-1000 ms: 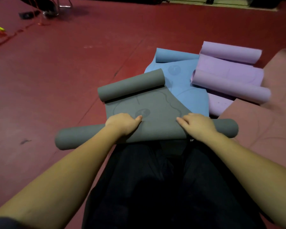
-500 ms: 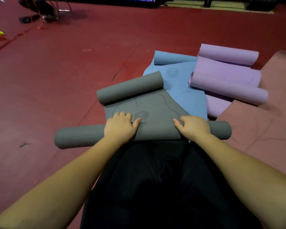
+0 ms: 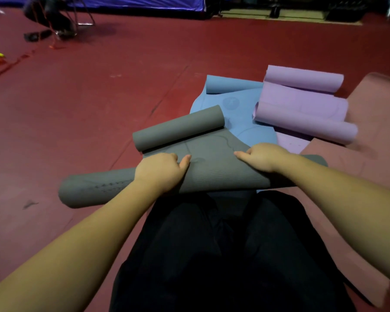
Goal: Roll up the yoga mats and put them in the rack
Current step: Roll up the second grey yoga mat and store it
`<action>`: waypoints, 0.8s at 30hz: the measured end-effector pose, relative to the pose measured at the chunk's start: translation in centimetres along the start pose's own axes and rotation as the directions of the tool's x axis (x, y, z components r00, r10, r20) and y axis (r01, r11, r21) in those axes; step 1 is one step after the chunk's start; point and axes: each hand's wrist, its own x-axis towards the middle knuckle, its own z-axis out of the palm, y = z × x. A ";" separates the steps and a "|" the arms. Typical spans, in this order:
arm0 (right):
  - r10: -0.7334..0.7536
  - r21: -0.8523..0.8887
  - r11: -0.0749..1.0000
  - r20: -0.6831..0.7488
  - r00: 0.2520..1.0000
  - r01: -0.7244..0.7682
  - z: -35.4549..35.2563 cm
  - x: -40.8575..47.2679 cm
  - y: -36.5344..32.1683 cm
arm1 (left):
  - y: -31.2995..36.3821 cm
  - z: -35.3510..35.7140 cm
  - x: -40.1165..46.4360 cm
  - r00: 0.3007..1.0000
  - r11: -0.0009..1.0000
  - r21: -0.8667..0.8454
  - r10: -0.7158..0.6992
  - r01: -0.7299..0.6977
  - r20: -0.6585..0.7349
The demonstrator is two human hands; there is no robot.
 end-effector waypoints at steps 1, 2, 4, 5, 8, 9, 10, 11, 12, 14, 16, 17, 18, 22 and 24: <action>0.011 0.021 1.000 0.049 0.999 -0.013 -0.1 -0.2 0.1 | 0.2 -0.3 -0.1 0.999 1.000 -0.012 -0.010 0.010 0.037; 0.021 0.043 0.999 0.109 0.994 -0.026 -0.1 -0.4 0.0 | 0.3 -0.6 -0.1 0.995 0.999 -0.026 -0.020 0.023 0.094; 0.019 0.069 0.997 0.243 0.970 -0.037 0.0 -0.8 -0.2 | 0.3 -0.3 -0.2 0.962 0.997 -0.061 -0.036 0.054 0.270; 0.006 0.070 0.997 0.304 0.953 -0.029 0.2 -1.0 -0.3 | 0.3 0.0 -0.4 0.934 0.994 -0.082 -0.039 0.073 0.356; -0.027 0.075 0.997 0.404 0.914 -0.004 0.7 -1.0 -1.1 | -0.2 1.5 -1.2 0.890 0.981 -0.146 -0.045 0.124 0.454; -0.028 0.082 0.997 0.411 0.911 -0.006 0.8 -0.8 -1.2 | -0.3 1.7 -1.4 0.896 0.979 -0.156 -0.050 0.132 0.442; -0.029 0.082 0.997 0.416 0.909 -0.006 0.8 -0.7 -1.3 | -0.3 1.8 -1.6 0.905 0.979 -0.154 -0.054 0.131 0.423; -0.032 0.081 0.997 0.422 0.906 -0.002 0.8 -0.6 -1.3 | -0.4 1.8 -1.6 0.912 0.982 -0.145 -0.055 0.124 0.406; -0.043 0.083 0.997 0.424 0.904 0.009 0.9 -0.5 -1.2 | -0.4 1.9 -1.5 0.914 0.983 -0.139 -0.052 0.117 0.403; -0.102 0.081 0.993 0.323 0.941 0.080 1.5 -0.5 -0.8 | -0.5 1.8 -1.3 0.907 0.976 -0.167 -0.056 0.137 0.417; -0.149 0.075 0.987 0.088 0.985 0.142 2.1 -0.5 -0.5 | -0.6 1.7 -1.0 0.892 0.965 -0.197 -0.067 0.171 0.446; -0.155 0.063 0.986 -0.018 0.988 0.156 2.2 -0.7 -0.4 | -0.5 1.7 -0.7 0.887 0.963 -0.200 -0.071 0.180 0.457; -0.158 0.050 0.985 -0.098 0.983 0.163 2.2 -1.0 -0.4 | -0.5 1.6 -0.4 0.881 0.963 -0.196 -0.076 0.187 0.467; -0.157 -0.025 0.988 -0.236 0.959 0.155 2.8 -2.5 -0.3 | -0.1 1.4 1.0 0.834 0.958 -0.182 -0.090 0.222 0.545; -0.160 -0.056 0.987 -0.272 0.949 0.151 3.8 -3.1 -0.2 | 0.0 1.2 1.5 0.806 0.950 -0.195 -0.086 0.243 0.585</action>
